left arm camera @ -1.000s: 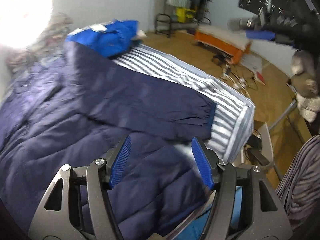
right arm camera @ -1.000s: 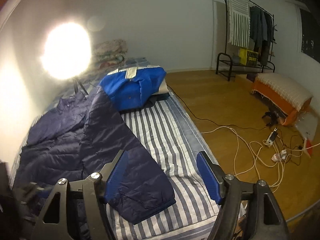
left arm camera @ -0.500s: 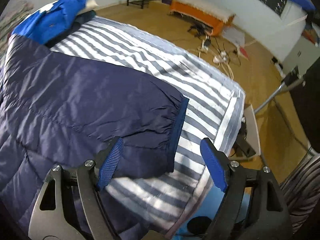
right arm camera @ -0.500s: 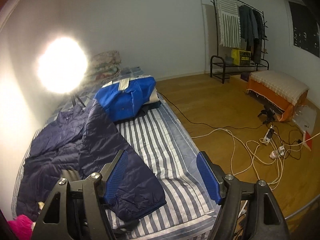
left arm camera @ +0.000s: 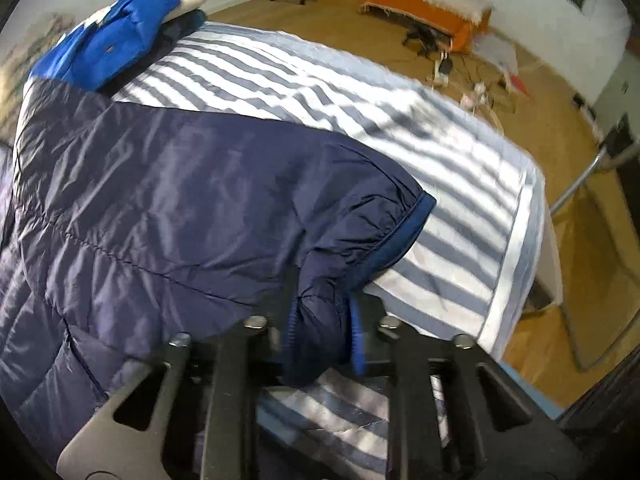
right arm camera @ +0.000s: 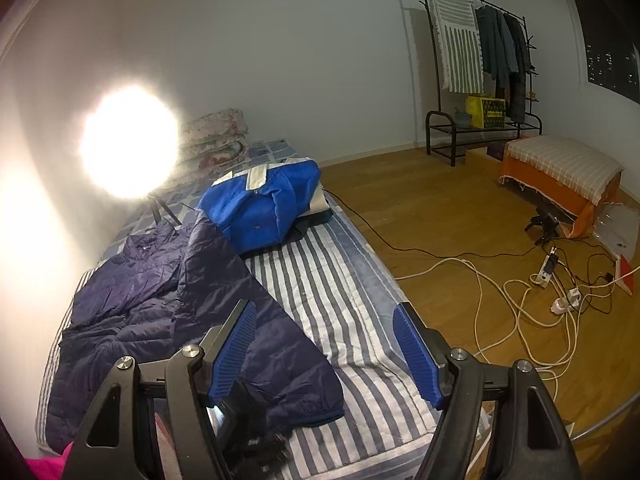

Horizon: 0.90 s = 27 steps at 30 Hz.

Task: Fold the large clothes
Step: 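Lift the cuff with the left tool, fold the sleeve across the body, release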

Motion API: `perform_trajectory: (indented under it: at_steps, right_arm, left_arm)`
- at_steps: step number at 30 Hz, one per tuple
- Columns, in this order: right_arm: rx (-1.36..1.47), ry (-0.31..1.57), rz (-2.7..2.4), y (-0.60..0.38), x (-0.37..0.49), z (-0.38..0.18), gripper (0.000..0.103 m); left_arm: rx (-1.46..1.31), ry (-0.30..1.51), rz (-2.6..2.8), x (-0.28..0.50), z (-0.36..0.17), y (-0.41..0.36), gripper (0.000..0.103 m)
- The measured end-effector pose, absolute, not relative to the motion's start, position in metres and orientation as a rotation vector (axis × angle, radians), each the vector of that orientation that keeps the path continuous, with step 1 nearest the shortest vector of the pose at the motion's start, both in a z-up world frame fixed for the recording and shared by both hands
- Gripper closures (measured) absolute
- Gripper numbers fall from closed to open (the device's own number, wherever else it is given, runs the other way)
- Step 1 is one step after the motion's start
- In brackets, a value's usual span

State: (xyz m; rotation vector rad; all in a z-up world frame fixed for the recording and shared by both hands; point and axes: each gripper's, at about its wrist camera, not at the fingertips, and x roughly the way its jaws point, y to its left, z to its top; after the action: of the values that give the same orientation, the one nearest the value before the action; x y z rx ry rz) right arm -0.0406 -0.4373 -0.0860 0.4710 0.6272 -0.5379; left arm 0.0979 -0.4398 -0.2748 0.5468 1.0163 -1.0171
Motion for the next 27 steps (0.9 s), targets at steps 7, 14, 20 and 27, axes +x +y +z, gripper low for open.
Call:
perform_trajectory:
  at_steps: [7,14,20,27]
  right_arm:
    - [0.474,0.624,-0.506,-0.427,-0.021,-0.085,0.03]
    - [0.416,0.659,-0.45,-0.404,0.009,-0.088,0.03]
    - [0.381,0.701,-0.402,-0.387,0.034,-0.097,0.03]
    - [0.316,0.737,-0.34,-0.362,0.058,-0.101,0.03]
  left_arm:
    - [0.283,1.0,-1.033,0.145,-0.215,-0.392,0.09]
    - [0.094,0.971,-0.922,0.216,-0.174,-0.315,0.091]
    - [-0.037,0.911,-0.748,0.294,-0.151,-0.22,0.091]
    - [-0.226,0.85,-0.458,0.39,-0.153,-0.096,0.091]
